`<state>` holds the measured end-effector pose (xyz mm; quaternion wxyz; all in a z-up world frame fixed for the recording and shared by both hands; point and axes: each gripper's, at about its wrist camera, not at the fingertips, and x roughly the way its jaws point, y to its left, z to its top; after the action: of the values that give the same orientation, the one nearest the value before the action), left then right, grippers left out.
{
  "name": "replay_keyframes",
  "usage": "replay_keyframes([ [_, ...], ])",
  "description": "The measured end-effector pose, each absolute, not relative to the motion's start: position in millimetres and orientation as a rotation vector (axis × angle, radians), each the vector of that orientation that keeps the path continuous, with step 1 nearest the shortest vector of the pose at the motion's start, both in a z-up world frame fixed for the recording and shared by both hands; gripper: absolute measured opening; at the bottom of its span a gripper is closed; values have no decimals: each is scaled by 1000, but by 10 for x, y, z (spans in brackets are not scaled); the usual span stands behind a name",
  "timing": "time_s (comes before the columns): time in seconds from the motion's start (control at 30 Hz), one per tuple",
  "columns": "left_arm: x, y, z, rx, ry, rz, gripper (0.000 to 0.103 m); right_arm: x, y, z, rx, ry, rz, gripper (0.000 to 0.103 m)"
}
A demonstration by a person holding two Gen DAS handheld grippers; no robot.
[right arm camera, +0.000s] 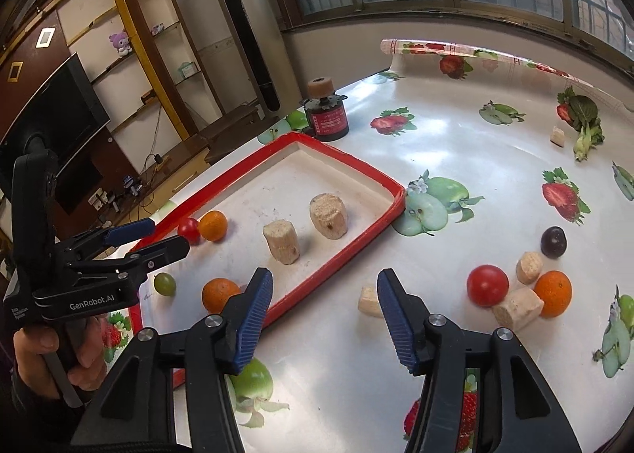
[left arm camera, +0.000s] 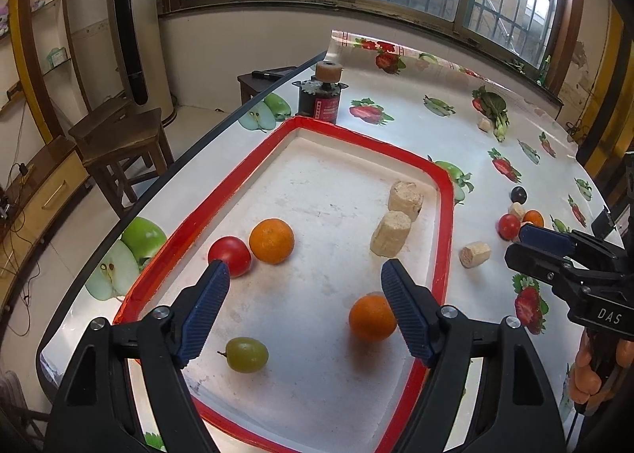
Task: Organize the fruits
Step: 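Move both grippers back toward the remaining fruits and blocks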
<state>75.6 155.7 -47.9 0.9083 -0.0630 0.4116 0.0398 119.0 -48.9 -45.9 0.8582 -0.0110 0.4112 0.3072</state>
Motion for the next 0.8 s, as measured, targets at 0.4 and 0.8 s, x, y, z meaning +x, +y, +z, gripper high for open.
replay_keyframes([
  [0.4,672,1216,-434,-106,860,53,79,952,-1083,-459,2,859,560,57],
  [0.8,648,807,-388,-88,871,-59,79,853,-1626,-540,41,877,466,57],
])
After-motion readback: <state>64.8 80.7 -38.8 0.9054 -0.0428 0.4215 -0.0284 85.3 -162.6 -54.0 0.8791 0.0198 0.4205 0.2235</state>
